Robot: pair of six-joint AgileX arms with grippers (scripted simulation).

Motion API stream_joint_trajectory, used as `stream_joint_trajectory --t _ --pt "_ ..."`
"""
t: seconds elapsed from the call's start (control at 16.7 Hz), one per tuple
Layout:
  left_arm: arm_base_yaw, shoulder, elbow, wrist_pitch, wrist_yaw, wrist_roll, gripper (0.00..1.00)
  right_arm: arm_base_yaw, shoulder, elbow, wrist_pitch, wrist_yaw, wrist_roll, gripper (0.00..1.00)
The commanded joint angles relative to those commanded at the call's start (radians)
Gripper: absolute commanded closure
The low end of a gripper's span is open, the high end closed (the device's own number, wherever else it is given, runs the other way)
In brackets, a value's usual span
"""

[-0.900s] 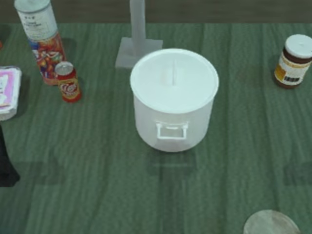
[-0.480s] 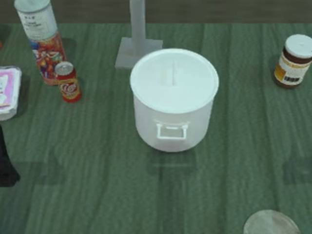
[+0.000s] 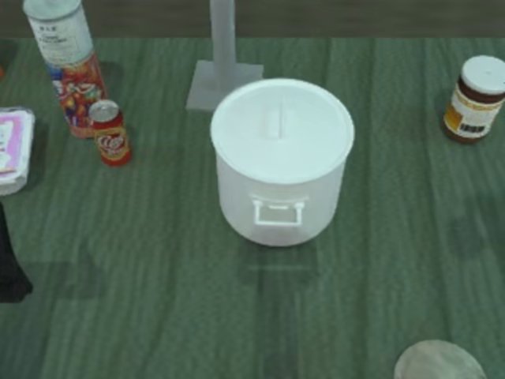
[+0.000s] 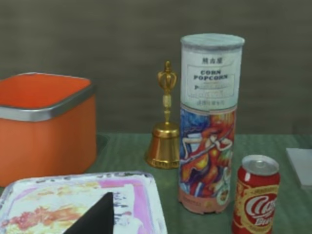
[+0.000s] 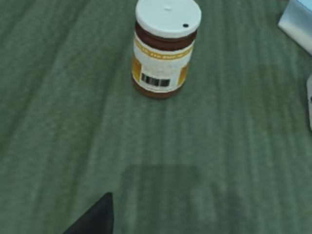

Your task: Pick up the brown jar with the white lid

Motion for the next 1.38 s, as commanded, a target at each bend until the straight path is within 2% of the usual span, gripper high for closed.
stream_joint_trajectory --t 0.42,0.9,1.14,1.38 --pt "0.000 0.000 0.000 0.000 0.000 0.000 0.00 -0.017 0.646 0.769 -0.356 -0.020 -0.150 0.00" --pt "0.000 0.000 0.000 0.000 0.000 0.000 0.00 -0.012 1.408 1.660 -0.729 -0.059 -0.343 0.00" --pt "0.000 0.000 0.000 0.000 0.000 0.000 0.00 -0.004 1.741 1.984 -0.893 -0.077 -0.423 0.00" --pt "0.000 0.000 0.000 0.000 0.000 0.000 0.00 0.003 1.976 2.188 -1.014 -0.090 -0.478 0.00"
